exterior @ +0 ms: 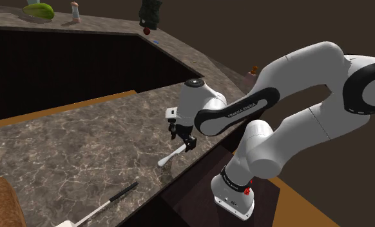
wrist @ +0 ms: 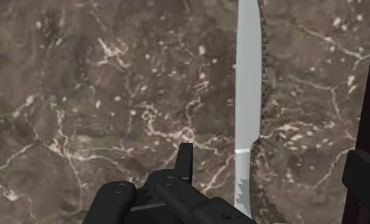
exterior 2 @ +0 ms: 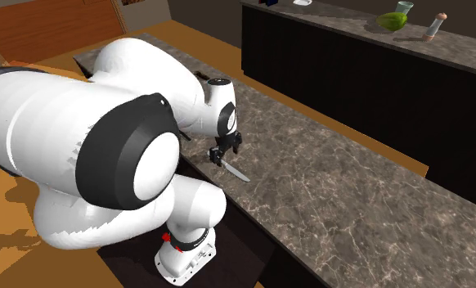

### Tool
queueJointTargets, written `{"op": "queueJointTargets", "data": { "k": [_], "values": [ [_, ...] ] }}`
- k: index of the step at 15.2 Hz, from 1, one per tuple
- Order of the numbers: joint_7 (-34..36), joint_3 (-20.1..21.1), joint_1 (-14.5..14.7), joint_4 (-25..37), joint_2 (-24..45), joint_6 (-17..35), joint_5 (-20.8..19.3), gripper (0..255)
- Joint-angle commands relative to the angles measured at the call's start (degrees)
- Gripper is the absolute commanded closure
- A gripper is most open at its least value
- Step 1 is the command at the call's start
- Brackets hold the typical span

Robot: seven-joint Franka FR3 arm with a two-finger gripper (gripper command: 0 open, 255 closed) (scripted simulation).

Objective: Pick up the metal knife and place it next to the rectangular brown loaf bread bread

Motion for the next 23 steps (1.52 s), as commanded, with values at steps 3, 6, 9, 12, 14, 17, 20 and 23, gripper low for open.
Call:
{"op": "queueJointTargets", "data": {
  "k": [3,6,9,12,14,17,20,23],
  "values": [
    [-1.6,-0.6,0.1,-1.3,4.8,6.3,-1.2,0],
    [-1.3,-0.7,-0.3,-1.9,8.2,10.3,-1.9,0],
    [-1.1,-0.7,-0.5,-2.2,10.0,12.4,-2.3,0],
    [-1.1,-0.7,-0.5,-2.2,10.0,12.4,-2.3,0],
    [-1.1,-0.7,-0.5,-2.2,10.0,12.4,-2.3,0],
    [-1.1,-0.7,-0.5,-2.2,10.0,12.4,-2.3,255],
    [-1.4,-0.9,-0.6,-2.0,9.5,11.7,-2.2,255],
    [-1.4,-0.9,-0.6,-2.2,9.2,11.6,-2.2,255]
  ]
}}
